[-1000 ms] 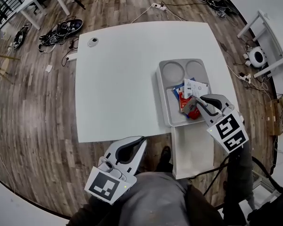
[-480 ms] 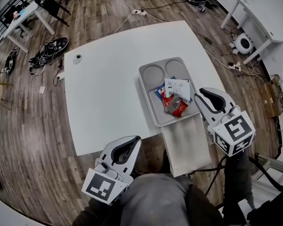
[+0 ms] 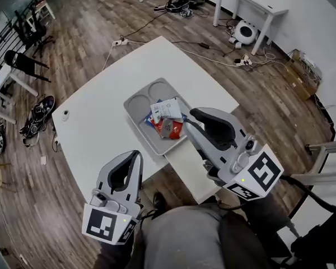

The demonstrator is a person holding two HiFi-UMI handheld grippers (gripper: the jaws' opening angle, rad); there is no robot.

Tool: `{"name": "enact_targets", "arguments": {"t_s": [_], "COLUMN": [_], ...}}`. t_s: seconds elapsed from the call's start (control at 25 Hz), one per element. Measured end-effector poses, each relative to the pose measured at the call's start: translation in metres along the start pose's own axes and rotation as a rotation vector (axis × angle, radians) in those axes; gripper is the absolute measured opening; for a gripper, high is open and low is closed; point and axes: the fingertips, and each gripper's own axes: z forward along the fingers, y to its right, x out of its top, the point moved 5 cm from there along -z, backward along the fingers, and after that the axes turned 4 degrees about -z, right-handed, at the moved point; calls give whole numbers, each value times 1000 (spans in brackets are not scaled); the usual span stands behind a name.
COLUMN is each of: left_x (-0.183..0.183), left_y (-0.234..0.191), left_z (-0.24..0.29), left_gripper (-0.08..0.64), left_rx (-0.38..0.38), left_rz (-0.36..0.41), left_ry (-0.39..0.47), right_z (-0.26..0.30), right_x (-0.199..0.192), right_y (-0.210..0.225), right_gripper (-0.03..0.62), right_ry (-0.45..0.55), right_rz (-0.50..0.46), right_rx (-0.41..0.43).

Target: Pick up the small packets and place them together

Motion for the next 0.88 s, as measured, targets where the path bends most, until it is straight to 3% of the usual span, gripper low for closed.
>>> {"name": "enact_targets", "arguments": {"t_s": [0.24, 0.76, 0.88], "left_x": [21, 34, 31], "left_y": [6, 29, 29], "left_z": [18, 31, 32], "left_gripper": [2, 2, 2], "left_rx": [-28, -77, -79], "left_rz": [65, 77, 75], "left_ry": [47, 60, 53], "right_z": [-4, -9, -8], "right_x": [-4, -2, -5], "right_y": [-28, -36, -38], "right_gripper": [83, 64, 20], "right_ry": [47, 18, 15], "right_rz": [23, 23, 12], "right_rx": [2, -21, -12]}}
